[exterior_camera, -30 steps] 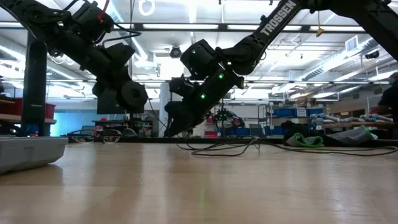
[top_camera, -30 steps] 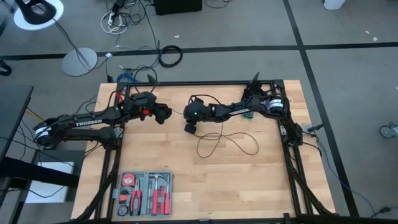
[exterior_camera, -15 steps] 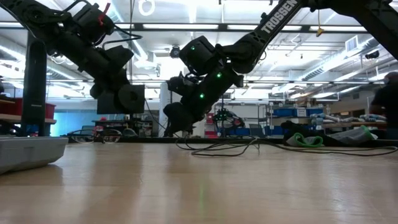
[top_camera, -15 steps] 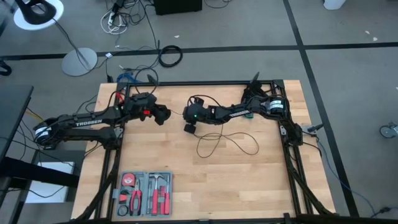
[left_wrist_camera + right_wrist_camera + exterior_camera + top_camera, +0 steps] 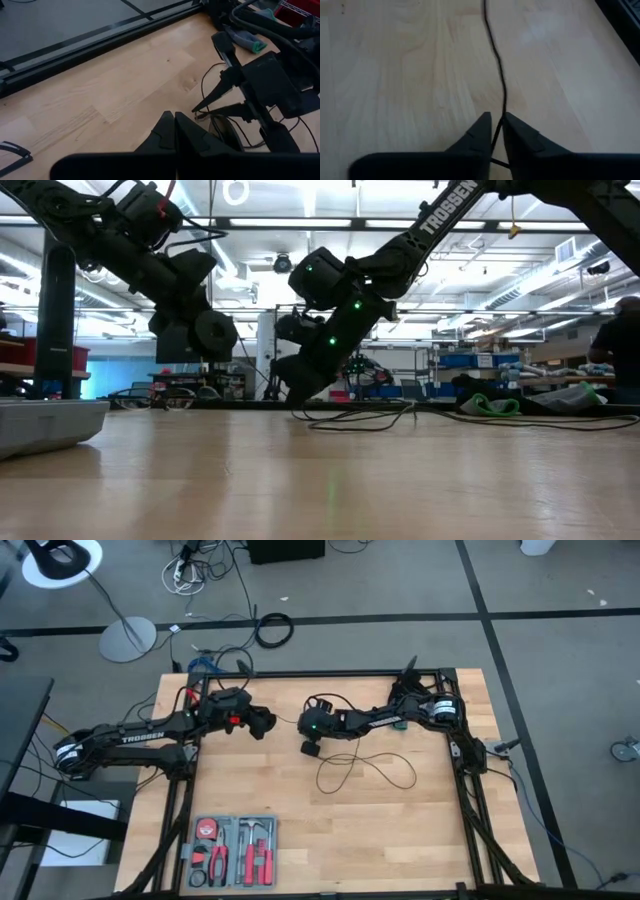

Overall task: Coil cords
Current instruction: Coil the black wire onto the black spool

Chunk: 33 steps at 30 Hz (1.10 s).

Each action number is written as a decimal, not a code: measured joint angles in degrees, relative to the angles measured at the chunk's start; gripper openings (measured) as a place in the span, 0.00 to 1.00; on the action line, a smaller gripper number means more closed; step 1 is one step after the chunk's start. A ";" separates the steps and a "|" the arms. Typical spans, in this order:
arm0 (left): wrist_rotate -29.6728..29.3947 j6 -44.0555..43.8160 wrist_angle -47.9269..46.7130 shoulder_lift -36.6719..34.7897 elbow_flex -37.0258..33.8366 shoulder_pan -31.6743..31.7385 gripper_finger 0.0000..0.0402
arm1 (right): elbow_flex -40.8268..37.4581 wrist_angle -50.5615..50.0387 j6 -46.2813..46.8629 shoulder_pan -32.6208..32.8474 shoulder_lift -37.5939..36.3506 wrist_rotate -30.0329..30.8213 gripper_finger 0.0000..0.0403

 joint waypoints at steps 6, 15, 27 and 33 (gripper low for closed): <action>-0.01 0.02 0.28 0.00 0.00 0.02 0.00 | 0.00 0.60 1.42 0.08 0.00 -0.93 0.02; 1.36 -0.18 6.38 0.00 0.00 0.02 0.00 | 0.67 9.53 6.03 2.54 2.21 -8.34 0.01; -0.27 -3.81 9.47 4.24 0.08 -0.75 0.00 | 10.00 12.19 -0.17 5.18 4.70 -16.85 0.00; 0.37 -5.09 12.09 10.57 -0.03 -2.20 0.00 | 14.65 6.76 -2.99 4.23 4.76 -19.34 0.00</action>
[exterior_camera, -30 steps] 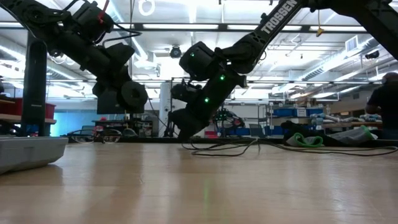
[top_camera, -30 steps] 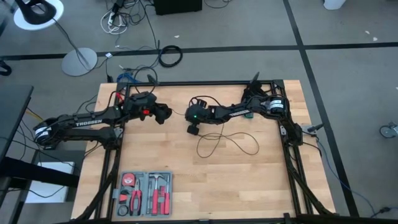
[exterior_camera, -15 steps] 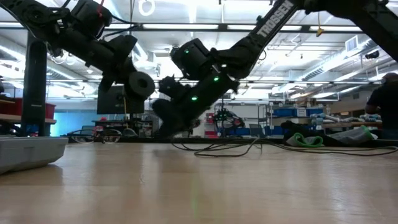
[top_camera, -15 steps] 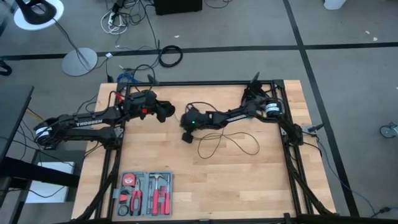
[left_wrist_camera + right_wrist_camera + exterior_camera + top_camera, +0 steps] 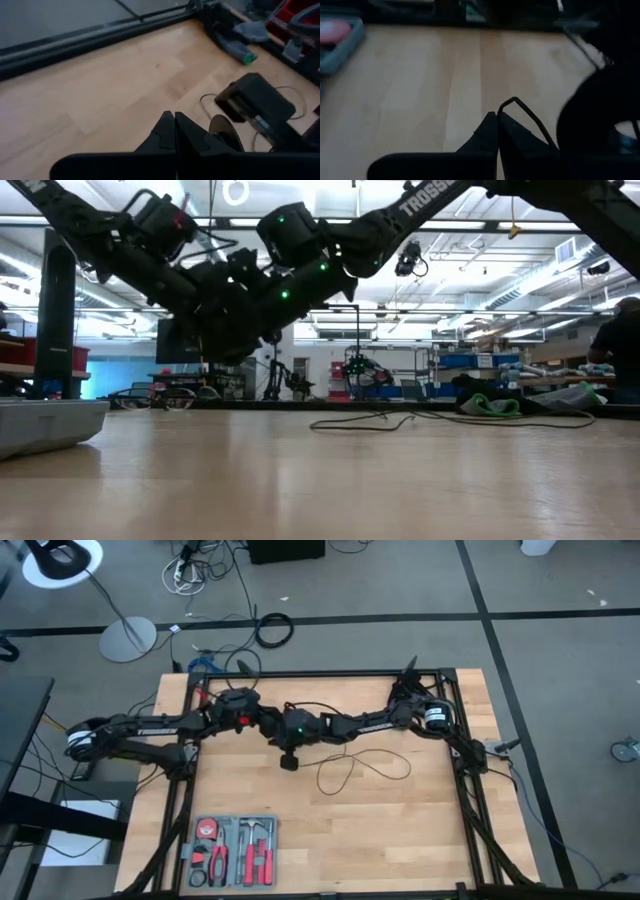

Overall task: Coil cords
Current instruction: Coil the black wire onto the black spool

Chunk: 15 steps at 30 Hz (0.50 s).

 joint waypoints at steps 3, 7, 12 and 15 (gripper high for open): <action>0.11 -1.01 0.83 1.79 -0.08 0.06 0.00 | 0.37 -2.31 -0.20 -0.87 0.02 -1.03 0.00; -0.36 -0.29 0.82 2.04 -0.07 0.11 0.00 | 0.41 -5.25 2.17 -1.41 0.01 -1.71 0.00; 0.45 0.65 1.83 1.82 0.07 0.74 0.00 | 0.43 -8.56 3.12 -1.17 -0.07 -1.01 0.00; 0.38 0.64 3.20 1.78 0.10 1.03 0.00 | 0.43 -9.55 4.32 -1.01 -0.07 0.36 0.00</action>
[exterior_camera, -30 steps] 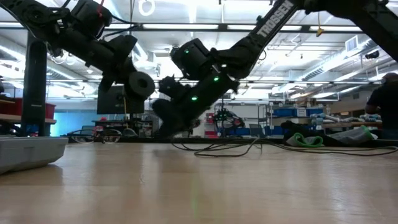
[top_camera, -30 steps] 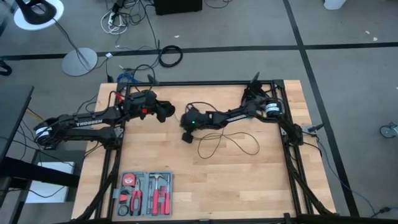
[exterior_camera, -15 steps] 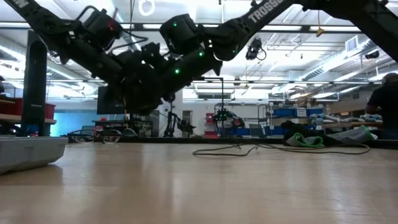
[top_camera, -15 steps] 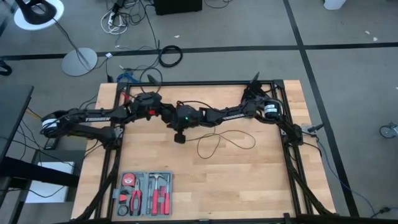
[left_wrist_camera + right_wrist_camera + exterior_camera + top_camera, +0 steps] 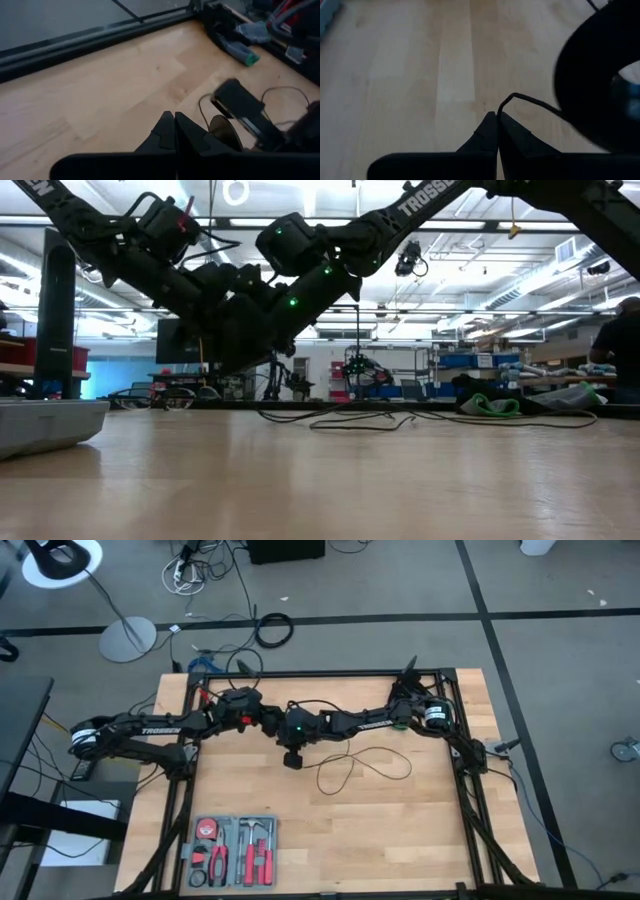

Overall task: Coil cords
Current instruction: Coil the black wire onto the black spool

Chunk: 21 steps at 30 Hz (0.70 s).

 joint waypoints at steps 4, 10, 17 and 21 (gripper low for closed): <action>-0.05 0.02 2.96 -0.02 0.04 -0.04 0.00 | -2.20 -0.18 2.41 0.42 -0.02 1.41 0.00; -1.53 0.26 1.45 -0.02 0.04 -0.02 0.00 | -9.21 6.61 7.61 1.89 -0.02 2.82 0.01; -6.75 0.35 -6.06 -0.04 0.02 0.03 0.00 | -13.06 9.87 10.82 2.85 -0.18 3.14 0.08; -9.18 0.36 -9.49 -0.04 0.02 -0.02 0.00 | -13.22 9.84 11.09 2.88 -0.20 3.04 0.11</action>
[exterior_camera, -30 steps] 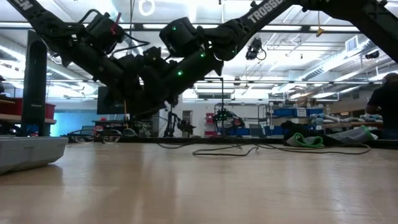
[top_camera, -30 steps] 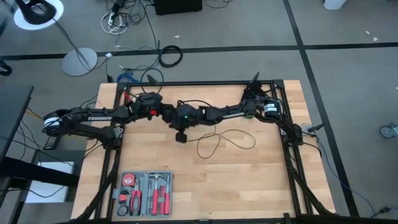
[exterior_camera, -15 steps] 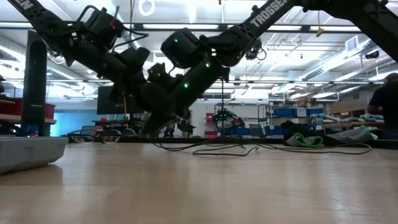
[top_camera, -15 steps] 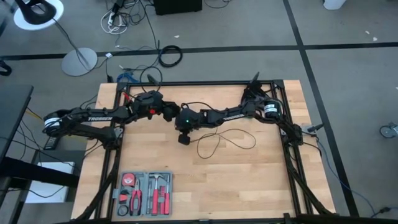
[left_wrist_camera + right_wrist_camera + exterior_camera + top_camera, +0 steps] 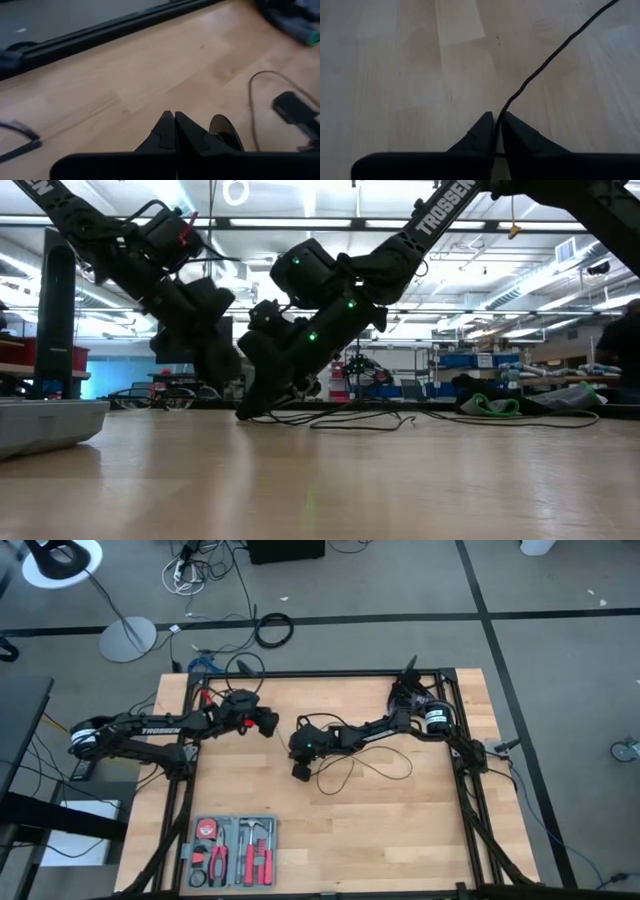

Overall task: Coil cords
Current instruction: Coil the black wire onto the black spool

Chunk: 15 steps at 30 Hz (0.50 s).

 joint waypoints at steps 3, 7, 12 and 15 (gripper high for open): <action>-2.32 0.01 -2.60 0.00 0.00 -0.02 0.00 | -0.08 0.47 0.07 0.00 0.00 -0.72 0.15; -4.54 -0.28 -6.13 0.15 0.00 -0.02 0.00 | -0.11 0.76 0.07 0.00 0.00 -1.01 0.22; -4.88 -1.30 -7.95 1.25 0.00 -0.02 0.00 | -0.22 1.67 0.05 0.03 0.02 -1.10 0.30; -4.86 -1.88 -7.31 3.59 0.00 -0.04 0.00 | -0.22 1.85 0.04 0.03 0.04 -1.19 0.33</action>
